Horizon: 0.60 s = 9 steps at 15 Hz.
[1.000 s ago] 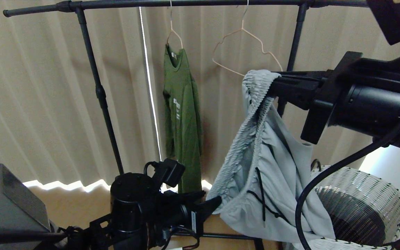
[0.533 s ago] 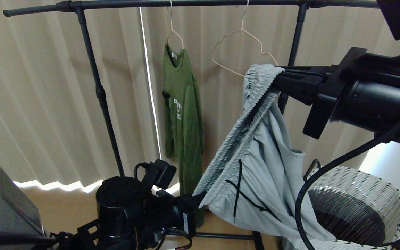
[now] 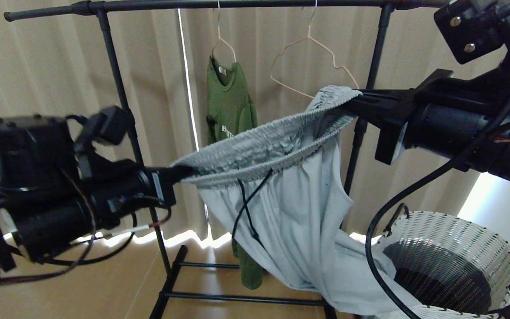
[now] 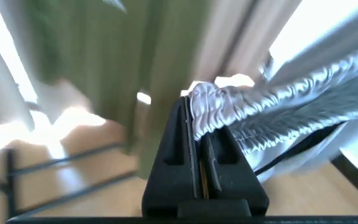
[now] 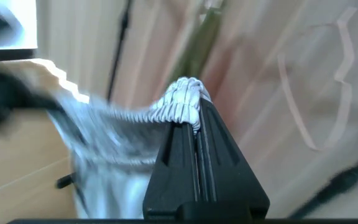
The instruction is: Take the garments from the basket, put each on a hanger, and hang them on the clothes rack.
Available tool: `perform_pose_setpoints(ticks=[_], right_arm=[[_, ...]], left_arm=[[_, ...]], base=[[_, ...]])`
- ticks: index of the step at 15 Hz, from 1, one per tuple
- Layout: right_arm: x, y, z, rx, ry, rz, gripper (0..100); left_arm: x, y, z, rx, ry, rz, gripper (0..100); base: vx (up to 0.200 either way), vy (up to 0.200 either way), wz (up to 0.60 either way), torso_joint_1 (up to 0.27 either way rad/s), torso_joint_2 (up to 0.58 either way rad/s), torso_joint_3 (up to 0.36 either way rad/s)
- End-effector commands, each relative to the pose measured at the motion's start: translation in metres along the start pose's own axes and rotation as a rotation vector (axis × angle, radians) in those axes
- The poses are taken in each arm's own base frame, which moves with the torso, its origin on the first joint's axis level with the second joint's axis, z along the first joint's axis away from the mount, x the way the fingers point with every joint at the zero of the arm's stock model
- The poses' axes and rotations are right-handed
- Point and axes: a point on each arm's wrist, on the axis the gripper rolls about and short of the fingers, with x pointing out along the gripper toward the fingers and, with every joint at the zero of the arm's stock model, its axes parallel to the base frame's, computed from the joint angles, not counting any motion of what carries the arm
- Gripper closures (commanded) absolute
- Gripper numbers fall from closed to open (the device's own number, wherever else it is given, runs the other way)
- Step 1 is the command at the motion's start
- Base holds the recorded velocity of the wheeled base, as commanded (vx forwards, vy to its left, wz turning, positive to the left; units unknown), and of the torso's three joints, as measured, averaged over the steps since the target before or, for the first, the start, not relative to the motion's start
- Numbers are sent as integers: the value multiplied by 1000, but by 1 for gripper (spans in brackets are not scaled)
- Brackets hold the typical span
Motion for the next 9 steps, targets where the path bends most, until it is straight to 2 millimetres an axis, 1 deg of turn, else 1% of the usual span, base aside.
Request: perform_pose_setpoints(ticks=[1, 2, 3, 4, 5, 6, 7, 9], right_arm=[[5, -6, -5, -1, 15, -23, 100], [7, -15, -1, -2, -29, -68, 100], [7, -19, 1, -2, -44, -83, 100], [8, -25, 5, -2, -71, -108, 100], [11, -35, 16, -5, -117, -145, 100], [11, -40, 27, -6, -151, -162, 100], [10, -43, 32, -7, -167, -171, 100], [9, -43, 26, -5, -147, -175, 100]], left_arm=[[-43, -3, 59, 38, -186, 20, 100], [-49, -8, 78, 121, -230, 24, 100], [-50, -9, 84, 140, -249, 23, 100], [-52, -12, 94, 165, -283, 19, 100], [-57, -18, 116, 182, -360, 8, 100], [-60, -22, 127, 185, -393, -3, 100], [-61, -26, 131, 185, -397, -18, 100], [-56, -28, 120, 181, -349, -30, 100]], base=[[0, 0, 0, 0, 0, 0], [0, 0, 0, 0, 0, 0], [0, 0, 0, 0, 0, 0], [0, 0, 0, 0, 0, 0], [0, 0, 0, 0, 0, 0], [0, 0, 0, 0, 0, 0], [0, 0, 0, 0, 0, 0], [0, 0, 0, 0, 0, 0]])
